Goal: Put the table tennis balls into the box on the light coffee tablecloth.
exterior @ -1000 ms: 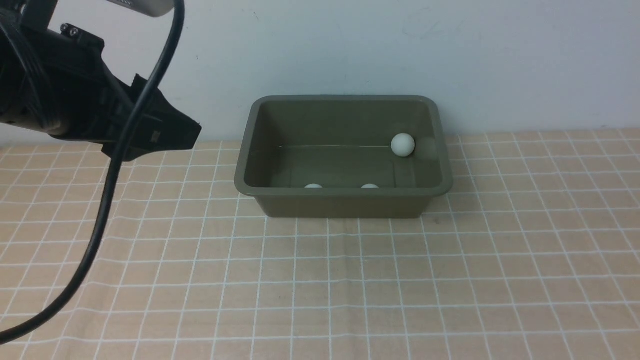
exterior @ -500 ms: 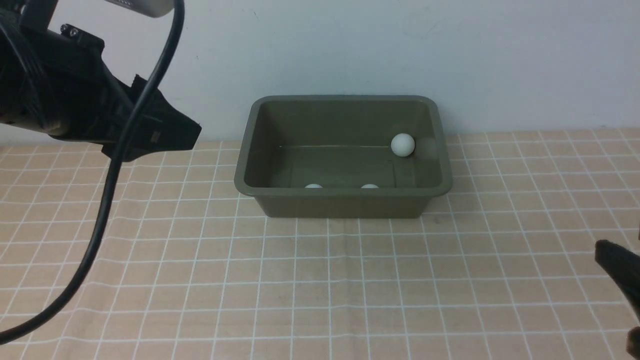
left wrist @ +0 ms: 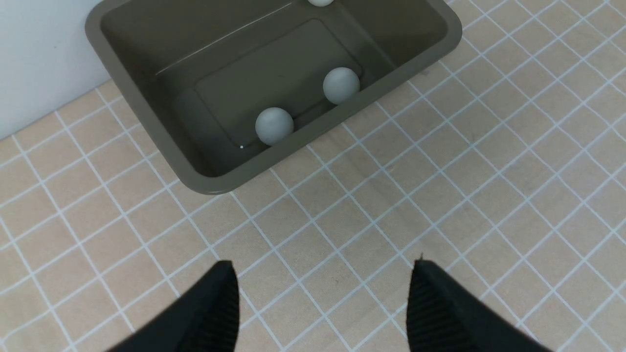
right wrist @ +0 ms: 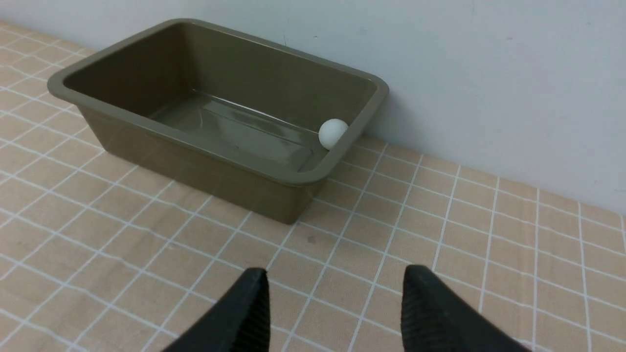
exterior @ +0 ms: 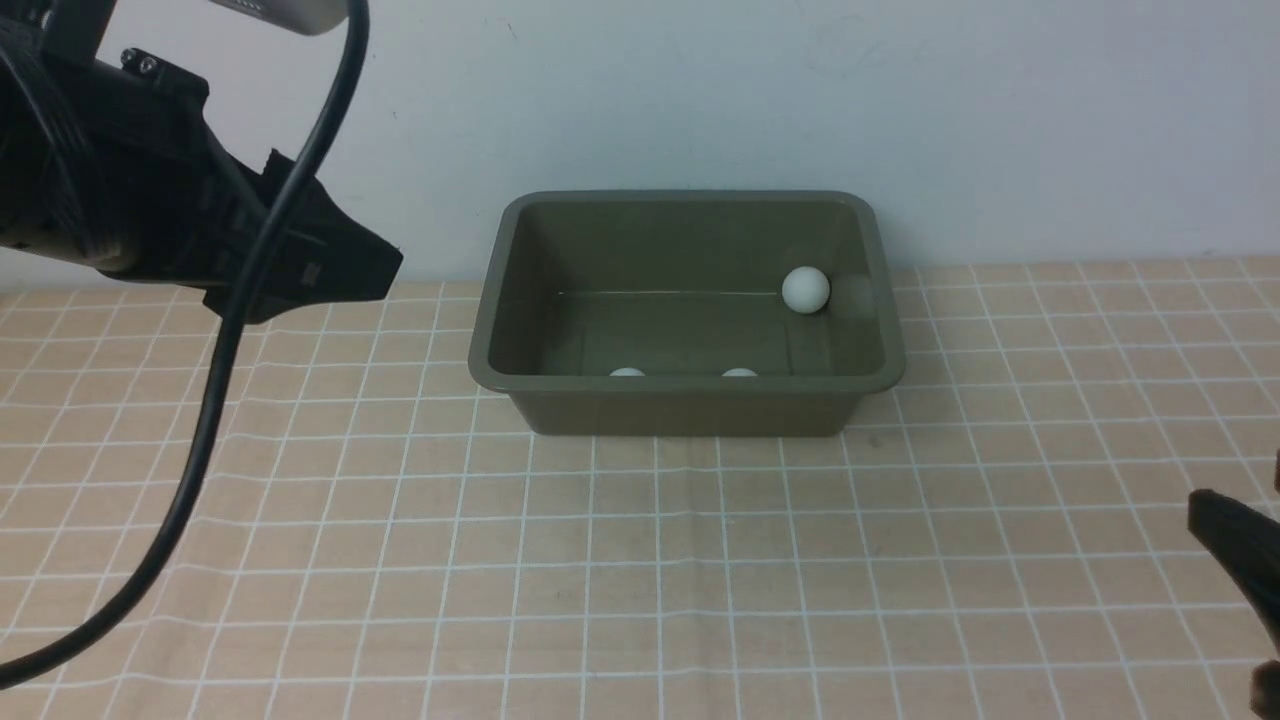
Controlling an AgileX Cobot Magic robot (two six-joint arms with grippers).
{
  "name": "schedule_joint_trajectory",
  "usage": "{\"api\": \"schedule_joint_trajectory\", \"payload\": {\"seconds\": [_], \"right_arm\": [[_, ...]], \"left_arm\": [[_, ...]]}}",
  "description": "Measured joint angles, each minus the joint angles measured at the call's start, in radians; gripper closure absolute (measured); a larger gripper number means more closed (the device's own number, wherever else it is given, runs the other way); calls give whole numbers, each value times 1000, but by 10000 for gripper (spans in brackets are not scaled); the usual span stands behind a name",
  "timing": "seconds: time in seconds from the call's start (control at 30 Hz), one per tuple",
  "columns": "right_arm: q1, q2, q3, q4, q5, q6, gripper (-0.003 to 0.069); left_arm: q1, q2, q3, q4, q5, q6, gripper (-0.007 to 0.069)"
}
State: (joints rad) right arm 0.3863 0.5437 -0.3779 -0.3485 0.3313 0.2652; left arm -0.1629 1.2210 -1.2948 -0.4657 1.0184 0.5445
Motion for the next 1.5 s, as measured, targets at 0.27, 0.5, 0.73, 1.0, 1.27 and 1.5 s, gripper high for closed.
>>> {"api": "schedule_joint_trajectory", "payload": {"seconds": [0.27, 0.5, 0.73, 1.0, 1.27, 1.5], "right_arm": [[0, 0, 0, 0, 1, 0, 312], [0, -9, 0, 70, 2, 4, 312], [-25, -49, 0, 90, 6, 12, 312], [-240, -163, 14, 61, 0, 14, 312], [-366, -312, 153, 107, 9, 14, 312], [-402, -422, 245, 128, 22, 14, 312]], "left_arm": [[0, 0, 0, 0, 0, 8, 239], [0, 0, 0, 0, 1, 11, 239], [0, 0, 0, 0, 1, 11, 239], [0, 0, 0, 0, 1, 11, 239], [0, 0, 0, 0, 1, 16, 239], [0, 0, 0, 0, 23, 17, 239]]}}
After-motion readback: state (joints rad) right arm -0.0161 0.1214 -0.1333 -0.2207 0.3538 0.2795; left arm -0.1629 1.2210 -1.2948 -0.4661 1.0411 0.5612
